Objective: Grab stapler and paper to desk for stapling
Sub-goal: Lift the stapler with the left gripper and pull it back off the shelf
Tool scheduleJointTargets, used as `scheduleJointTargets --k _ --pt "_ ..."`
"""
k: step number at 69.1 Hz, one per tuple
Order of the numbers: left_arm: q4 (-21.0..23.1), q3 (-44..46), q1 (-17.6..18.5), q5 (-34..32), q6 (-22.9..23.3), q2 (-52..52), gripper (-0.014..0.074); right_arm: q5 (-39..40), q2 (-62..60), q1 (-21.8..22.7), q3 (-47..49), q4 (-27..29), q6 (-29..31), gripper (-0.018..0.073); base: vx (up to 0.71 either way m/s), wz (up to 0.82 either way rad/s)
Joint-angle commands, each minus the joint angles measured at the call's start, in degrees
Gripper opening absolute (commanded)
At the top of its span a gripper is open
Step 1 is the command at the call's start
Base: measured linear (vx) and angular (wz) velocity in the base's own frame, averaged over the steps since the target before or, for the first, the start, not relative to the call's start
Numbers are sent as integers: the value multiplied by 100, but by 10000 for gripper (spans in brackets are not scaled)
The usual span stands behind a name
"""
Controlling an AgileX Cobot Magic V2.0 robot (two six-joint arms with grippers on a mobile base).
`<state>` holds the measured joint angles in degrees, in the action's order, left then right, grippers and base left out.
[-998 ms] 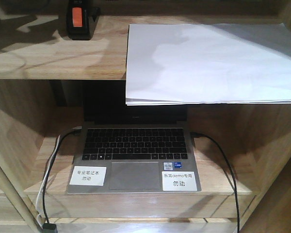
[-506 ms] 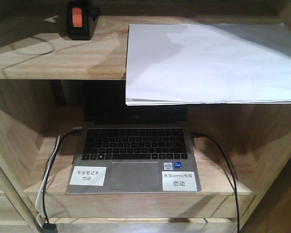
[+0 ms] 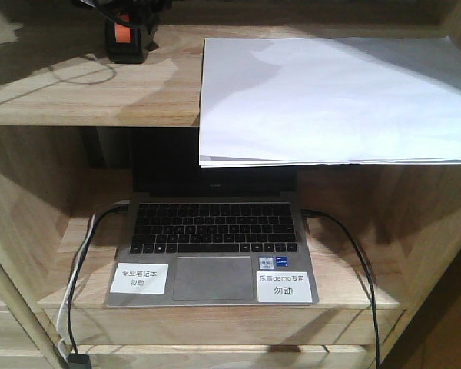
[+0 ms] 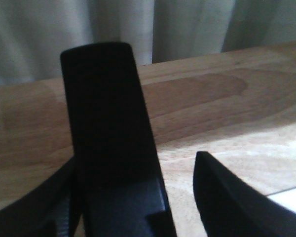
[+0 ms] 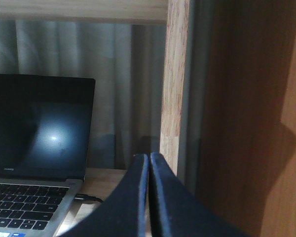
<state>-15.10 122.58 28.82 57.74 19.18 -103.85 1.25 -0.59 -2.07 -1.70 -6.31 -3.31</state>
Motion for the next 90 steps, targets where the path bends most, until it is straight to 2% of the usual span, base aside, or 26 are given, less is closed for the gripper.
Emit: scheduleJointTargets --k 1,11,18,23,38,55,73,90 --pt "-81 170 19 -288 82 214 445 425 -59 41 -14 -6 44 -10 0 0" --pt "-81 170 19 -288 110 206 429 425 -59 41 -14 -6 44 -10 0 0" --pt "-75 170 -1 -262 173 206 365 425 -59 41 -14 -6 44 -10 0 0" --pt "-75 170 -1 -238 173 206 289 425 -59 41 -14 -6 44 -10 0 0" --pt "-81 214 -1 -286 173 242 -9 425 -59 41 -14 -6 44 -10 0 0" --pt "-101 217 -1 -551 168 529 -8 425 -59 41 -14 -6 44 -10 0 0" --pt "-101 207 -1 -483 155 841 -8 425 -59 41 -14 -6 44 -10 0 0" --pt "-65 126 22 -177 -292 1131 -7 425 -59 41 -14 -6 44 -10 0 0"
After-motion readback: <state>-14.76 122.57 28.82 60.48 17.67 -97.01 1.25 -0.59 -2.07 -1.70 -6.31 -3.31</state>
